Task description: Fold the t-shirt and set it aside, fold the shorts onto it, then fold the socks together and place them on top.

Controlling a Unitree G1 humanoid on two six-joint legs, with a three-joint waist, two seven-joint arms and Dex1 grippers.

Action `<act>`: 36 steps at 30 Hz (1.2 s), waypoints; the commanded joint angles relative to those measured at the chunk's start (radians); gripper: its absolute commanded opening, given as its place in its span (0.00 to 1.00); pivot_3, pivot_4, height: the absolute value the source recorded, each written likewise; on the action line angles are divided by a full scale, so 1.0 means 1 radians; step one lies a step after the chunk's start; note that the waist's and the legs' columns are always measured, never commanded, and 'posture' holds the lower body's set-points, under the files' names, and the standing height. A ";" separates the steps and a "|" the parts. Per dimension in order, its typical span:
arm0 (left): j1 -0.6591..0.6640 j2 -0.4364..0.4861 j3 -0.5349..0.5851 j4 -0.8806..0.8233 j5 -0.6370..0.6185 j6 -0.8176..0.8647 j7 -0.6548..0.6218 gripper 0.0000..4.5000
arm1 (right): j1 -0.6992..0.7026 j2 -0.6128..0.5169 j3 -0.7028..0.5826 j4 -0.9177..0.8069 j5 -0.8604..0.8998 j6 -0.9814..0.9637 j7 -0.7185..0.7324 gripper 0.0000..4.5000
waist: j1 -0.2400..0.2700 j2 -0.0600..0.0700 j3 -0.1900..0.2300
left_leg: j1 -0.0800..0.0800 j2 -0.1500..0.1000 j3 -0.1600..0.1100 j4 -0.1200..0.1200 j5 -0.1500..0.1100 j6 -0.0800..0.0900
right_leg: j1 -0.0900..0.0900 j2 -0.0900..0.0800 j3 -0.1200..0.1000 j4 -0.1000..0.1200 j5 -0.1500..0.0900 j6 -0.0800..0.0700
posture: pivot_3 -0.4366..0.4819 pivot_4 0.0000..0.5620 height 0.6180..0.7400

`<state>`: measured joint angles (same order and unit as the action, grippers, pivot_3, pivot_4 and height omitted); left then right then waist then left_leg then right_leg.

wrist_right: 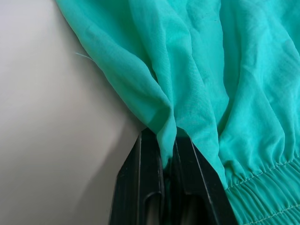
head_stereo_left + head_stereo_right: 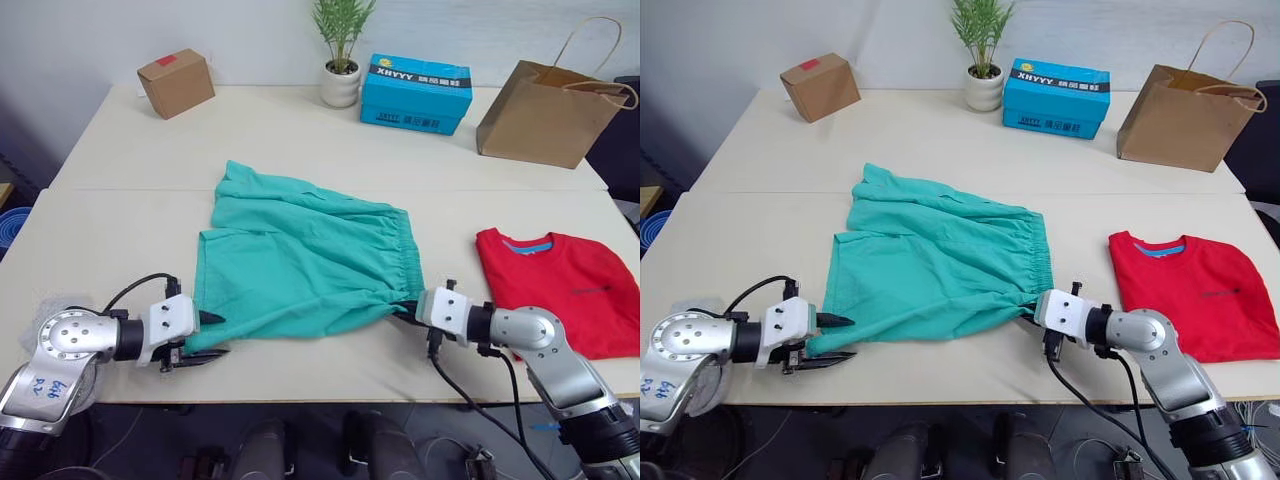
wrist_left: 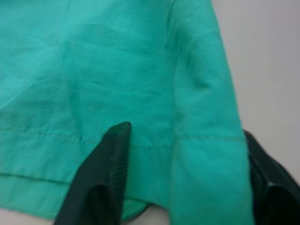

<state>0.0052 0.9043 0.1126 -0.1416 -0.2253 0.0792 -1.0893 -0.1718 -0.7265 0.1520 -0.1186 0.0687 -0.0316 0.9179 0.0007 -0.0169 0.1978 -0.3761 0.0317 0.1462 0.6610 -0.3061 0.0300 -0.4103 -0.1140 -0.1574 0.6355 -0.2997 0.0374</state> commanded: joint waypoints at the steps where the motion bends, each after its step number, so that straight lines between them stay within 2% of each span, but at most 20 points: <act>1: -0.001 -0.002 0.023 -0.015 -0.046 0.010 -0.017 0.29 | 0.005 -0.019 -0.019 -0.017 0.060 -0.036 0.072 0.00 | 0.000 0.000 0.000 | 0.000 0.000 0.000 0.000 0.000 0.000 | 0.000 0.000 0.000 0.000 0.000 0.000 | 0.48 0.27 1.00; 5: 0.075 0.086 0.038 -0.103 -0.145 0.138 -0.144 0.00 | 0.080 -0.108 -0.050 -0.108 0.235 -0.015 0.273 0.00 | -0.002 0.000 0.000 | 0.000 0.000 0.000 -0.001 -0.001 0.000 | 0.000 0.000 0.000 -0.001 -0.001 0.000 | 0.48 0.27 1.00; 8: 0.147 0.165 0.067 -0.176 -0.207 0.239 -0.211 0.00 | 0.132 -0.171 -0.091 -0.178 0.367 0.062 0.365 0.00 | -0.002 0.001 0.001 | 0.000 0.000 0.000 -0.002 -0.001 0.000 | 0.000 0.000 0.000 -0.002 -0.001 0.001 | 0.48 0.27 1.00; 12: 0.229 0.250 0.161 -0.297 -0.368 0.456 -0.268 0.00 | 0.183 -0.240 -0.129 -0.271 0.493 0.219 0.411 0.00 | -0.001 0.002 0.001 | 0.001 0.000 -0.001 -0.002 -0.001 0.001 | 0.001 0.000 0.000 -0.002 -0.001 0.001 | 0.48 0.27 1.00; 14: 0.214 0.285 0.197 -0.326 -0.447 0.573 -0.264 0.00 | 0.176 -0.268 -0.128 -0.284 0.516 0.272 0.432 0.00 | -0.001 0.002 0.001 | 0.001 0.000 -0.001 -0.002 -0.002 0.002 | 0.001 0.000 0.000 -0.003 -0.001 0.000 | 0.48 0.27 1.00; 15: 0.166 0.284 0.200 -0.317 -0.473 0.605 -0.240 0.00 | 0.141 -0.257 -0.127 -0.268 0.517 0.277 0.428 0.00 | 0.001 0.002 0.001 | 0.001 0.000 -0.001 -0.002 -0.003 0.003 | 0.001 0.000 0.000 -0.003 -0.001 0.000 | 0.48 0.27 1.00; 17: -0.028 0.230 0.170 -0.234 -0.463 0.601 -0.134 0.00 | 0.005 -0.207 -0.122 -0.185 0.509 0.277 0.417 0.00 | 0.004 0.004 0.002 | 0.002 0.000 -0.002 -0.002 -0.003 0.004 | 0.002 0.000 0.000 -0.002 -0.001 0.000 | 0.48 0.27 1.00; 20: -0.379 0.150 0.059 -0.014 -0.260 0.502 0.054 0.00 | -0.307 -0.067 -0.129 0.079 0.382 0.090 0.342 0.00 | 0.004 0.003 0.005 | 0.001 -0.001 -0.002 0.000 -0.001 0.000 | 0.002 0.000 0.000 -0.003 0.004 -0.002 | 0.48 0.27 1.00; 22: -0.621 0.076 0.009 0.176 -0.116 0.411 0.224 0.00 | -0.549 0.052 -0.180 0.318 0.253 -0.214 0.177 0.00 | 0.000 0.003 0.006 | 0.000 -0.001 -0.001 -0.001 0.005 -0.006 | 0.001 0.001 0.000 -0.002 0.007 -0.001 | 0.48 0.27 1.00; 23: -0.730 0.035 0.003 0.276 -0.060 0.351 0.312 0.00 | -0.654 0.091 -0.202 0.424 0.204 -0.314 0.093 0.00 | -0.002 0.002 0.007 | 0.001 -0.002 0.000 0.000 0.009 -0.001 | 0.001 0.001 0.000 0.000 0.007 -0.001 | 0.48 0.27 1.00; 25: -0.980 -0.042 0.031 0.510 0.035 0.140 0.523 0.00 | -0.888 0.107 -0.226 0.661 0.058 -0.499 -0.132 0.00 | -0.005 0.002 0.007 | -0.007 -0.003 0.001 0.000 0.014 -0.002 | -0.008 0.001 0.000 0.003 0.008 0.000 | 0.48 0.27 1.00; 26: -1.069 -0.065 0.042 0.599 0.070 0.039 0.592 0.00 | -0.970 0.105 -0.229 0.755 0.010 -0.560 -0.201 0.00 | -0.004 0.001 0.007 | -0.016 -0.002 0.002 0.001 0.015 -0.002 | -0.016 0.001 0.000 0.010 0.008 -0.001 | 0.48 0.27 1.00; 27: -1.210 -0.085 0.068 0.705 0.087 -0.089 0.681 0.00 | -1.093 0.082 -0.220 0.851 -0.084 -0.630 -0.340 0.00 | -0.003 -0.002 0.008 | -0.025 -0.003 0.001 0.004 0.015 -0.002 | -0.026 0.000 -0.001 0.013 0.008 -0.001 | 0.48 0.27 1.00; 29: -1.379 -0.089 0.082 0.837 0.118 -0.278 0.764 0.00 | -1.250 0.050 -0.203 0.976 -0.209 -0.728 -0.537 0.00 | -0.011 -0.005 0.008 | -0.047 -0.003 0.001 0.007 0.015 -0.002 | -0.049 0.000 -0.002 0.019 0.008 0.000 | 0.48 0.27 1.00; 30: -1.423 -0.074 0.078 0.857 0.128 -0.375 0.743 0.00 | -1.301 0.038 -0.206 1.010 -0.253 -0.768 -0.625 0.00 | -0.017 -0.005 0.008 | -0.050 -0.005 0.002 0.007 0.015 -0.001 | -0.054 -0.001 -0.003 0.021 0.008 0.000 | 0.48 0.27 1.00; 32: -1.415 -0.028 0.063 0.850 0.160 -0.499 0.703 0.00 | -1.322 0.044 -0.214 1.049 -0.246 -0.809 -0.653 0.00 | -0.036 -0.005 0.008 | -0.048 -0.006 0.001 0.001 0.014 0.000 | -0.055 -0.002 -0.006 0.022 0.008 0.001 | 0.48 0.27 1.00; 34: -1.358 0.008 0.064 0.816 0.156 -0.551 0.652 0.00 | -1.284 0.053 -0.199 1.061 -0.223 -0.837 -0.610 0.00 | -0.046 -0.005 0.007 | -0.040 -0.006 0.002 -0.001 0.012 0.003 | -0.049 -0.001 -0.008 0.023 0.008 0.001 | 0.48 0.27 1.00; 36: -1.238 0.041 0.083 0.738 0.124 -0.543 0.593 0.00 | -1.183 0.067 -0.178 1.036 -0.168 -0.836 -0.501 0.00 | -0.056 -0.005 0.007 | -0.022 -0.006 0.002 -0.012 0.011 0.005 | -0.034 0.000 -0.013 0.019 0.008 0.002 | 0.48 0.27 1.00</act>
<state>-1.2919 0.8944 0.1199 0.6061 -0.0752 -0.4784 -0.4743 -1.4271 -0.6417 -0.0016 0.8931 -0.1636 -0.8780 0.3697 -0.0550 -0.0218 0.2049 -0.3933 0.0272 0.1479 0.6461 -0.2961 0.0338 -0.4405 -0.1140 -0.1709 0.6530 -0.2920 0.0392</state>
